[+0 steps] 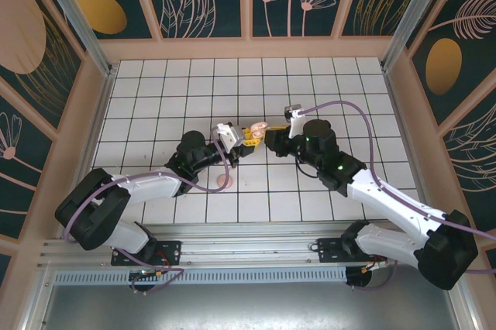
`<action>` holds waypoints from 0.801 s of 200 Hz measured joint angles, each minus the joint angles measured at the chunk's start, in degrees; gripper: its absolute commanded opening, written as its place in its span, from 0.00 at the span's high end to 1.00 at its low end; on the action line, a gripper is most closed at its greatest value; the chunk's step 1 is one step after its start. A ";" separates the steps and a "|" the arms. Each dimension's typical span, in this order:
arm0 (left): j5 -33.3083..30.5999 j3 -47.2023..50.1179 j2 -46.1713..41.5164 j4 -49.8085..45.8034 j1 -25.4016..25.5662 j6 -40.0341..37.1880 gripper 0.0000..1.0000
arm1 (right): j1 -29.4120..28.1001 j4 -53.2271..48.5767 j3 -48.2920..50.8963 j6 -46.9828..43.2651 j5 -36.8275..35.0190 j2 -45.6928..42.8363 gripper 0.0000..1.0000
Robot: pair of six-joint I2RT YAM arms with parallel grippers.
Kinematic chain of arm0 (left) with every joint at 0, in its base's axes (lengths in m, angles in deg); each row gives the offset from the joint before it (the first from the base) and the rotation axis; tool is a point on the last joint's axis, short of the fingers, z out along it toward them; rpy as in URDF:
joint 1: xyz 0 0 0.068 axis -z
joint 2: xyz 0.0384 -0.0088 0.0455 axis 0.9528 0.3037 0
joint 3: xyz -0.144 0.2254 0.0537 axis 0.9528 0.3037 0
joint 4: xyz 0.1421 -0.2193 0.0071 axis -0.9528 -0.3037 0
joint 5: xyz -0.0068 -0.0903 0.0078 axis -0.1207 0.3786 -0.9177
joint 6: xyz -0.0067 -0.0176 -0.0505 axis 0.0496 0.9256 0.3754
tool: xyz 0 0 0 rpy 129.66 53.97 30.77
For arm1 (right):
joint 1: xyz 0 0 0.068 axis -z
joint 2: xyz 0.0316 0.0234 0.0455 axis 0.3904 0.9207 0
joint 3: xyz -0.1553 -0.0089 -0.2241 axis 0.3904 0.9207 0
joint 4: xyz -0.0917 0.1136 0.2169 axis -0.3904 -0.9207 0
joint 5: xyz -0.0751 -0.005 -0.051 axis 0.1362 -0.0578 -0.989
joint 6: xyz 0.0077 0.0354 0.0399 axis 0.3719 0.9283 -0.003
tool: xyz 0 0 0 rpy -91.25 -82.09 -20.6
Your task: Insert wireless bluetooth earbuds into charging case
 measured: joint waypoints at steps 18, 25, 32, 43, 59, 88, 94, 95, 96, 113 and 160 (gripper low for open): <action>-0.02 0.00 0.00 0.00 0.00 -0.17 0.87 | 0.00 0.00 -0.07 0.02 0.22 -0.02 0.67; -0.02 0.00 0.00 0.00 0.00 -0.17 0.87 | 0.00 0.02 -0.07 0.17 0.46 -0.13 0.64; -0.02 0.00 0.00 0.02 0.00 -0.17 0.87 | 0.00 0.02 -0.07 0.42 0.79 -0.35 0.61; -0.02 0.00 -0.02 0.02 0.00 -0.24 0.87 | 0.00 0.00 -0.07 0.37 1.55 -0.76 0.57; -0.17 0.00 -0.24 0.33 0.02 -0.37 0.87 | 0.00 -0.02 -0.07 1.18 2.75 -1.57 0.51; -0.44 0.00 -0.79 1.64 0.00 -0.37 0.87 | 0.59 -0.07 -0.07 1.88 5.79 -3.23 0.44; -0.46 0.00 -0.85 1.77 0.00 -0.37 0.86 | 0.87 -0.07 -0.07 2.01 6.34 -3.58 0.43; -0.46 0.00 -0.85 1.77 0.00 -0.37 0.87 | 0.94 -0.07 -0.07 1.99 6.49 -3.65 0.43; -0.46 0.00 -0.85 1.79 0.00 -0.37 0.87 | 0.96 -0.07 -0.07 1.99 6.56 -3.69 0.43; -0.44 0.00 -0.90 1.81 0.00 -0.37 0.86 | 2.05 -0.02 -0.07 2.80 8.39 -4.59 0.42; -0.44 0.00 -0.90 1.79 0.00 -0.39 0.87 | 5.84 0.70 -0.04 5.22 14.53 -5.90 0.42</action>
